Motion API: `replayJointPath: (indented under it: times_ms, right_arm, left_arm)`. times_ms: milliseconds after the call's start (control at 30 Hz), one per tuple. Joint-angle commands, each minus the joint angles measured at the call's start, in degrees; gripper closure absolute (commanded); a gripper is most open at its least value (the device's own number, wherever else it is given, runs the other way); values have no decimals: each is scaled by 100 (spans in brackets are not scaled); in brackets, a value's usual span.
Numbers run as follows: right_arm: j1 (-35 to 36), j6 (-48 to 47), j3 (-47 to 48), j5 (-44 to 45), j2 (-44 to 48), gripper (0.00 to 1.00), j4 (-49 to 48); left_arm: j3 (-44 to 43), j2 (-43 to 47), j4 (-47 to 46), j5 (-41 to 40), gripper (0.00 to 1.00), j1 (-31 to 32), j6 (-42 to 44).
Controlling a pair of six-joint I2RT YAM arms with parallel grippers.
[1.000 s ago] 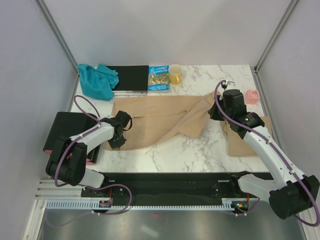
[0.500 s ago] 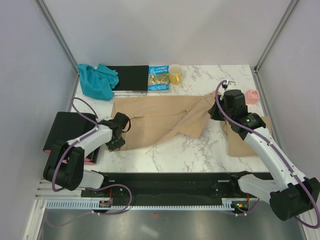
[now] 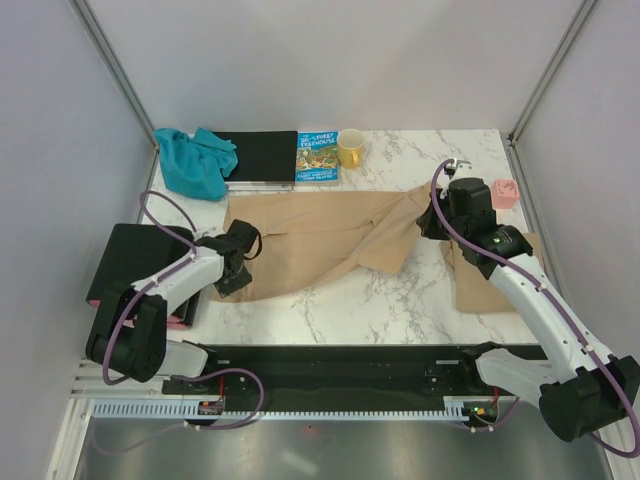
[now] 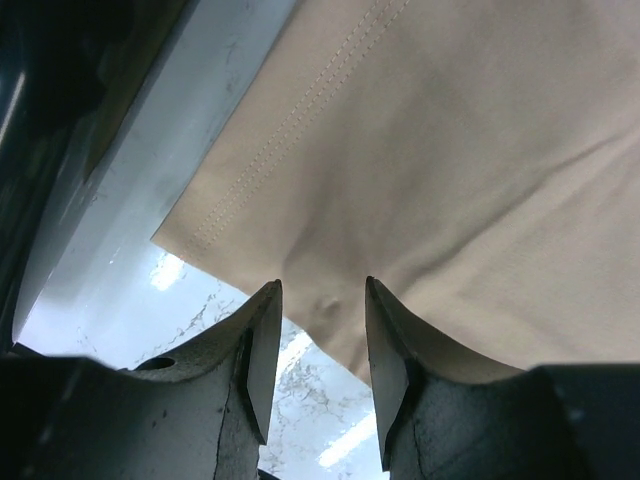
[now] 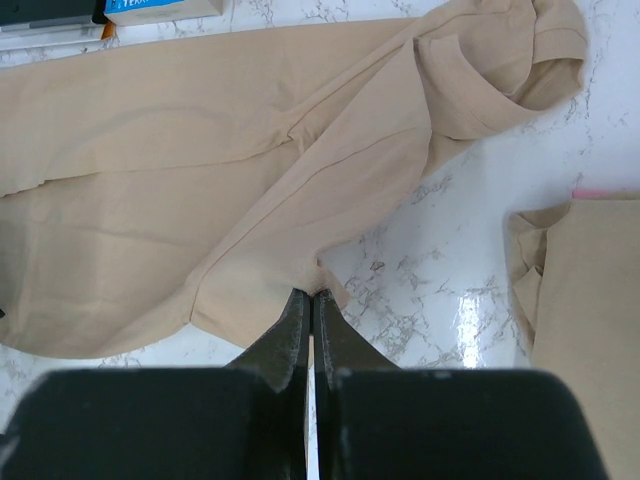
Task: Fold and stack the t-shirts
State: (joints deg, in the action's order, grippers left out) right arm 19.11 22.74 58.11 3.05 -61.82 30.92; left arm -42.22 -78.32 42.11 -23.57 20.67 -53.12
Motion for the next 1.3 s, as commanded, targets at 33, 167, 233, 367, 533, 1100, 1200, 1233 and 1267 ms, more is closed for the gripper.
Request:
replayJointPath:
  times_ms: [33, 167, 233, 367, 533, 1100, 1200, 1233, 1267]
  right_arm:
    - [-13, -59, 254, 12, 179, 100, -33]
    - [-4, -68, 228, 11, 214, 100, -33]
    - [-13, -86, 219, 29, 232, 100, -24]
    - [-13, -94, 210, 47, 232, 100, -24]
    - [-13, -68, 201, 20, 188, 100, -24]
    - [-4, 20, 201, 117, 267, 100, -7]
    - [-13, 11, 254, 152, 267, 100, -7]
    - [-13, 11, 262, 178, 285, 100, -7]
    - [-13, 20, 263, 213, 293, 100, -15]
  left_arm:
    - [-190, -516, -141, 10, 54, -1, -102]
    - [-191, -798, -246, 160, 53, -1, -102]
    - [-147, -842, -264, 177, 53, 8, -110]
    - [90, -816, -370, 204, 58, -1, -172]
    - [240, -518, -370, 134, 68, 8, -234]
    - [328, -271, -423, 125, 98, 8, -40]
    - [275, -87, -414, 72, 98, 8, 65]
    - [249, 61, -405, 55, 98, 8, 135]
    - [240, 115, -405, 37, 98, -1, 162]
